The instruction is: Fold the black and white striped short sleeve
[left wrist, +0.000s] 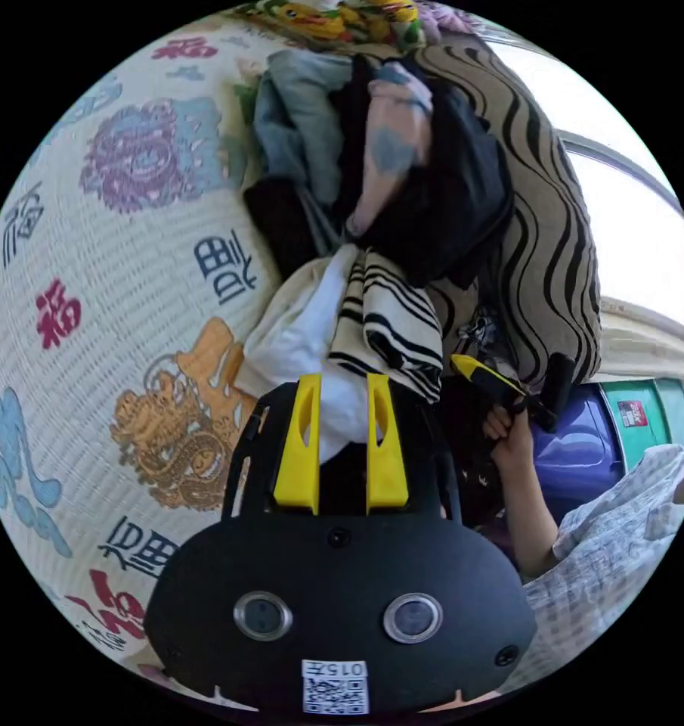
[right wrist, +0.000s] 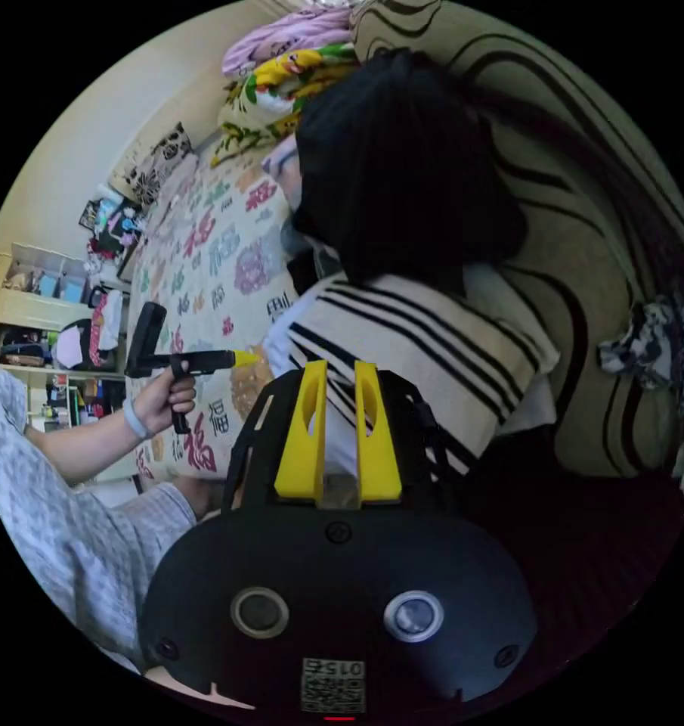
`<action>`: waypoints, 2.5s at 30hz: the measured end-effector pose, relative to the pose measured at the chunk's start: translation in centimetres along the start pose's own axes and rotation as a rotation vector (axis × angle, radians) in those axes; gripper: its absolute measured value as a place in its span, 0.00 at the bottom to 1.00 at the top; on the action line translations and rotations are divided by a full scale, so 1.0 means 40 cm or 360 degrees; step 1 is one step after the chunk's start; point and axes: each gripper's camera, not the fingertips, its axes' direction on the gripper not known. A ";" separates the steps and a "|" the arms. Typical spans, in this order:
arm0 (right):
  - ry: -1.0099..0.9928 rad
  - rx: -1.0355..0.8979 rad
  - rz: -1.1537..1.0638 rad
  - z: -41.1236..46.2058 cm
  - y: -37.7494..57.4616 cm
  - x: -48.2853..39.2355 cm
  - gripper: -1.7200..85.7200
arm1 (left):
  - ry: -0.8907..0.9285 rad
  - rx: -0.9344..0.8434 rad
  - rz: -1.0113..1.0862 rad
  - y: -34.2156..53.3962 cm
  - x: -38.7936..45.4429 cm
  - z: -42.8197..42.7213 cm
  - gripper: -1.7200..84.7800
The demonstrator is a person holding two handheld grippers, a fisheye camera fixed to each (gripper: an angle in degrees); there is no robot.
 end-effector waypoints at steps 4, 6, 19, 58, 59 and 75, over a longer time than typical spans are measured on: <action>0.0146 -0.0190 -0.0063 0.094 0.002 -0.033 0.11 | 0.0155 0.0000 -0.0059 -0.022 0.000 0.053 0.14; 0.0329 -0.0304 -0.0096 0.163 -0.008 -0.055 0.09 | 0.0190 0.0013 -0.0039 -0.060 0.024 0.071 0.14; -0.0284 0.0235 -0.0019 -0.007 0.190 -0.174 0.03 | 0.0636 0.0191 0.0171 0.036 0.263 -0.189 0.03; -0.0829 0.0697 -0.1534 -0.056 0.726 -1.425 0.01 | -0.0824 0.1323 0.0308 1.642 0.771 -1.485 0.01; -0.0795 0.0694 -0.1522 -0.055 0.701 -1.395 0.01 | -0.0851 0.1434 0.0224 1.652 0.765 -1.539 0.01; -0.1197 0.0135 -0.1458 0.313 0.348 -1.060 0.01 | -0.1471 0.1603 0.1044 1.005 1.331 -1.978 0.01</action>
